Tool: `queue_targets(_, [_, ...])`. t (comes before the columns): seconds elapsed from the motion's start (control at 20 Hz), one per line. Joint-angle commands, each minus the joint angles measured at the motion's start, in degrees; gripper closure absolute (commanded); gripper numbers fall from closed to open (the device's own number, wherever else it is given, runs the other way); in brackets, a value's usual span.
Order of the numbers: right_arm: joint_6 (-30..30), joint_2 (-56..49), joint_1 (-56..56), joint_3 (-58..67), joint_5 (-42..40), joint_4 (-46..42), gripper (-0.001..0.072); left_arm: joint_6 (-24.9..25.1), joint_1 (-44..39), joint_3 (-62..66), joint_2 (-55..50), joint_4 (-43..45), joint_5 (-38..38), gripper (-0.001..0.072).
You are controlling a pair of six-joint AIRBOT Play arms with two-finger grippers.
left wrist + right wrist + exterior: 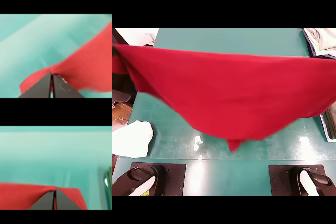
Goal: Fold the shirts.
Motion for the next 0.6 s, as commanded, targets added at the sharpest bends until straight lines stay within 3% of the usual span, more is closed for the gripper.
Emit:
queue_targets(0.0, [0.33,-0.15,-1.29,-5.86,3.08,1.84,0.0695,-0.28,0.04,-5.09,-0.42,3.85,-2.99,0.0680])
queue_targets(0.15, [1.11,-5.29,-1.22,-12.83,3.76,6.38,0.0695,0.17,0.04,-18.60,-1.90,5.03,-0.72,0.0679])
queue_targets(0.25, [0.81,-10.51,0.17,-17.64,-0.74,6.62,0.0695,2.08,0.04,-27.56,-5.31,5.33,2.82,0.0680])
queue_targets(0.35, [-1.14,-16.13,2.82,-21.20,-8.48,6.03,0.0695,4.74,0.04,-33.57,-10.75,7.67,13.88,0.0679])
queue_targets(0.55, [-1.31,-29.33,7.13,-21.49,-24.30,5.29,0.0695,4.66,0.04,-32.30,-25.66,12.52,38.07,0.0679])
